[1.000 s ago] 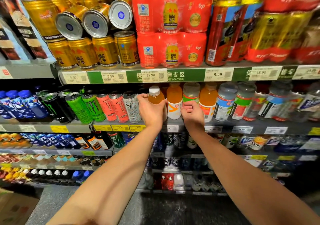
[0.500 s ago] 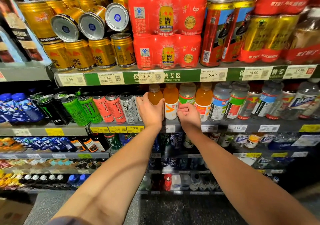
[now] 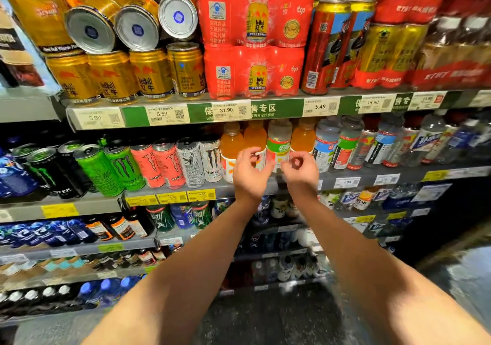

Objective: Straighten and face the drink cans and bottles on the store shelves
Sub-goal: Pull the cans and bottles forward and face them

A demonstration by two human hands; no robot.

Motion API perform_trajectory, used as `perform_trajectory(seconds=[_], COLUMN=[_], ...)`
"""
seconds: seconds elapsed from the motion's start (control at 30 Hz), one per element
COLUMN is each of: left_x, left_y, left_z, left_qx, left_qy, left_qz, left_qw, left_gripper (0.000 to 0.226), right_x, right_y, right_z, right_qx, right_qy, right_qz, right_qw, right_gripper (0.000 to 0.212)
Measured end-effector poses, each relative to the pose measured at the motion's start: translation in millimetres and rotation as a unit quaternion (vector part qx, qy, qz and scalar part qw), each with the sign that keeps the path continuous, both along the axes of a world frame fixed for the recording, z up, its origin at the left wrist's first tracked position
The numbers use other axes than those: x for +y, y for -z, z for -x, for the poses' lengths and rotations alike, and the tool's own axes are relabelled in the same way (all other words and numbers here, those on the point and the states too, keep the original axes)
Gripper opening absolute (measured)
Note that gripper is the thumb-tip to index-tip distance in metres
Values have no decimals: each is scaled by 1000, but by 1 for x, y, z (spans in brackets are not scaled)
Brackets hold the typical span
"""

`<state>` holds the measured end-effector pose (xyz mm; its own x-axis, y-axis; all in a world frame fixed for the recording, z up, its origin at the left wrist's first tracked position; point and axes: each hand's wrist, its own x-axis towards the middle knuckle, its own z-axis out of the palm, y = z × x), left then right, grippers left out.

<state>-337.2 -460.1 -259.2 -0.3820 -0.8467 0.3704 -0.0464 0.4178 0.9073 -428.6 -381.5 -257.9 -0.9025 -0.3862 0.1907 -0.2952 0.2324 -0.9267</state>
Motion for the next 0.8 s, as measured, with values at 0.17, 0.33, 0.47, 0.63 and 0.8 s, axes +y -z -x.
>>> perform_trajectory(seconds=[0.17, 0.33, 0.47, 0.63, 0.8], left_x=[2, 1, -1, 0, 0], left_y=[-9, -15, -13, -15, -27], left_z=[18, 49, 65, 74, 80], left_qx=[-26, -26, -57, -94, -150], left_qy=[78, 82, 20, -38, -28], left_qz=[-30, -70, -54, -14, -15], left_qw=[996, 994, 997, 995, 988], left_gripper=[47, 72, 72, 47, 55], right_x=[13, 16, 15, 19, 29], right_y=[-11, -15, -11, -6, -10], right_z=[14, 41, 64, 82, 87], right_qx=[32, -14, -3, 40, 72], right_qy=[29, -20, -36, -72, -118], right_qz=[-4, 34, -1, -33, -102], right_qw=[999, 999, 999, 996, 985], right_gripper=[41, 60, 65, 65, 75])
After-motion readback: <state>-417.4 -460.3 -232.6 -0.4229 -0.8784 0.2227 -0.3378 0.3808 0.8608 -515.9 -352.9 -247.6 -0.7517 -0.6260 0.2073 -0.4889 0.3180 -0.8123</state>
